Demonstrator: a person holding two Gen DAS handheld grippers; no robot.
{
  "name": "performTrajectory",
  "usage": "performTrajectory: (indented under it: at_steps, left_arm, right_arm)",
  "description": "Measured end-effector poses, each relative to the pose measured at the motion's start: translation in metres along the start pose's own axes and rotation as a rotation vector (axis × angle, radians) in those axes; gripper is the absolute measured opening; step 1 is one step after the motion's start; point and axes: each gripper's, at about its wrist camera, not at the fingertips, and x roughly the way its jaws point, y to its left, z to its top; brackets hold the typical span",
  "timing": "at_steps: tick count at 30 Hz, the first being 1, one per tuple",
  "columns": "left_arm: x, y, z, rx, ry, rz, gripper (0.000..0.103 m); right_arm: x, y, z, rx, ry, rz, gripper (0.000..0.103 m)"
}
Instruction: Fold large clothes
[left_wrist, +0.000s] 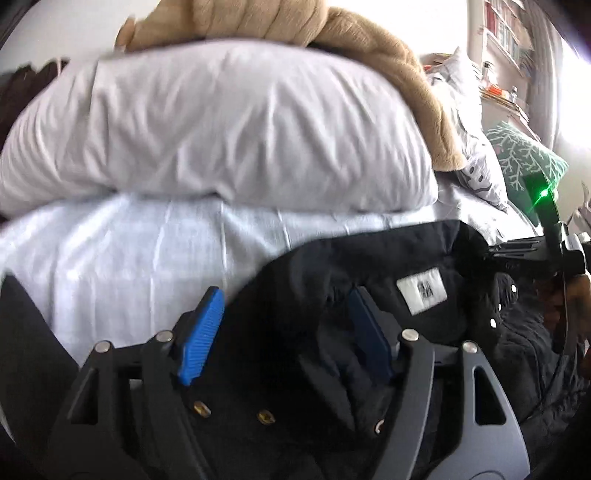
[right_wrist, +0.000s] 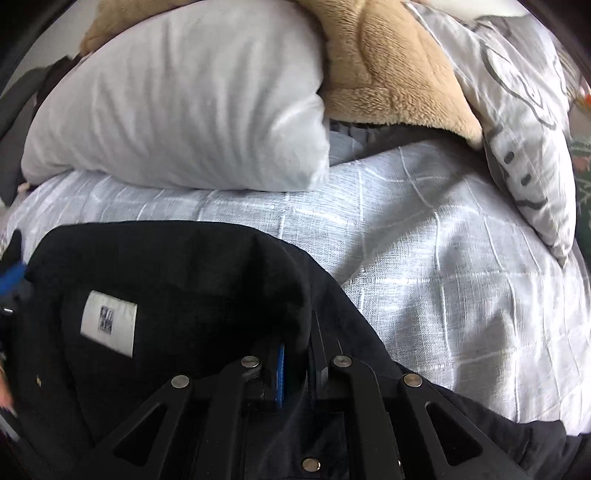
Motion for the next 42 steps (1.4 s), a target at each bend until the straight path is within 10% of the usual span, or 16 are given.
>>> performTrajectory:
  at_steps: [6,10,11,17,22,34,36,38,42]
  left_arm:
    - [0.045,0.022,0.024,-0.063,0.175,0.027,0.071]
    - [0.082,0.019,0.019,-0.186,0.339,-0.095,0.007]
    - [0.08,0.012,0.019,-0.164,0.324,-0.056,0.004]
    - [0.034,0.003,0.027,-0.241,-0.028,0.029,0.004]
    - [0.088,-0.007,0.018,-0.189,0.0,0.187,0.005]
    - [0.004,-0.017,0.004,-0.065,-0.063,0.074,0.044]
    - [0.0,-0.02,-0.002,-0.02,-0.045,0.053,0.039]
    - [0.008,-0.028,-0.012,0.033,0.012,0.02,0.001]
    - [0.059,-0.04,-0.018,0.067,0.102,0.016,0.0]
  right_arm:
    - [0.0,0.001,0.001,0.013,0.003,0.012,0.009]
    - [0.0,-0.001,-0.001,0.012,-0.002,0.018,0.009]
    - [0.0,-0.001,-0.001,0.011,-0.004,0.019,0.009]
    - [-0.004,-0.006,-0.005,0.061,-0.049,0.028,0.009]
    - [0.02,-0.001,0.004,0.108,-0.055,0.011,0.01]
    - [-0.024,-0.013,-0.008,0.04,-0.121,0.109,0.033]
    - [-0.033,-0.007,-0.017,0.002,-0.128,0.126,0.032]
    - [-0.029,0.001,-0.023,-0.029,-0.121,0.146,0.02]
    - [-0.002,0.019,-0.019,-0.065,-0.092,0.116,0.012]
